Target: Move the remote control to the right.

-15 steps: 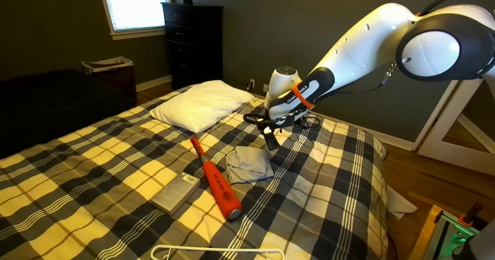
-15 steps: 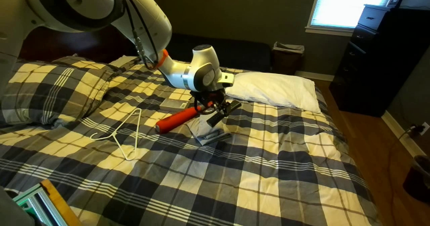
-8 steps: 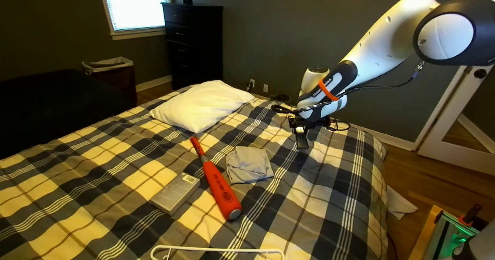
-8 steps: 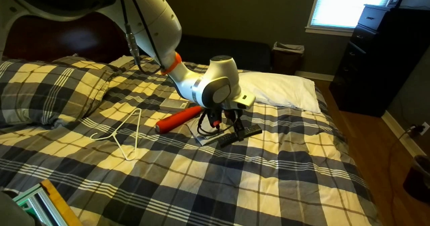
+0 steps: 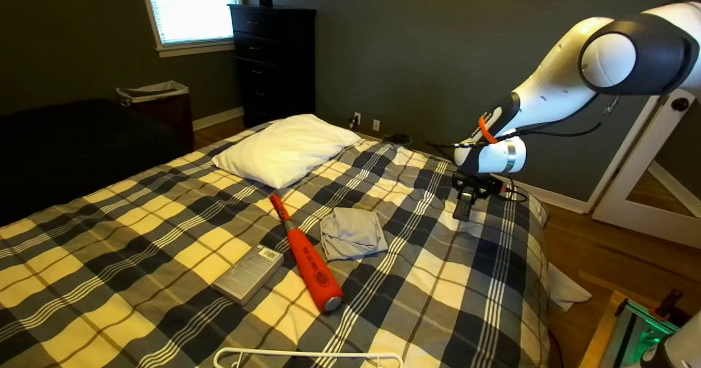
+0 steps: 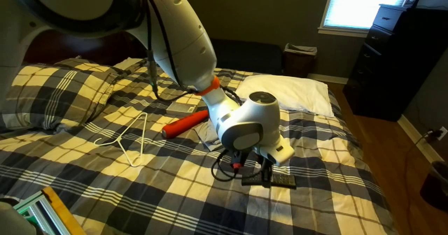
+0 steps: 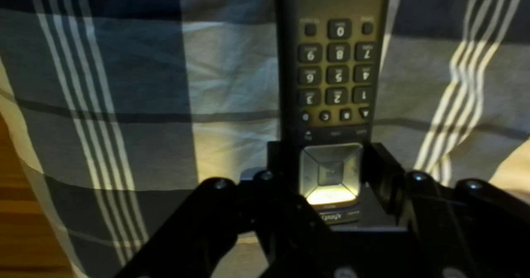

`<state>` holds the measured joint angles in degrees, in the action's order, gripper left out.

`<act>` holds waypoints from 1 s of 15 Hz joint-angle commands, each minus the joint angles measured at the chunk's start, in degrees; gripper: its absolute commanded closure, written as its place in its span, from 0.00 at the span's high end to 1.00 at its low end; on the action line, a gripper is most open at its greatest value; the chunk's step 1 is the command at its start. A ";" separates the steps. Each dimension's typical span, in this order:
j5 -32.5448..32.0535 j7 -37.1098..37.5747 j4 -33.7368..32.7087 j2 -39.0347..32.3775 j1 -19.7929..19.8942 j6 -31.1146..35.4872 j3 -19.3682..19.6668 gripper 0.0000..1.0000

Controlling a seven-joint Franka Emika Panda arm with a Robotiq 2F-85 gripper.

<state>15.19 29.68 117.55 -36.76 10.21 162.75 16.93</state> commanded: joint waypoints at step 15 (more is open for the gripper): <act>11.74 -6.95 -7.17 -0.87 2.00 -1.53 -17.22 1.00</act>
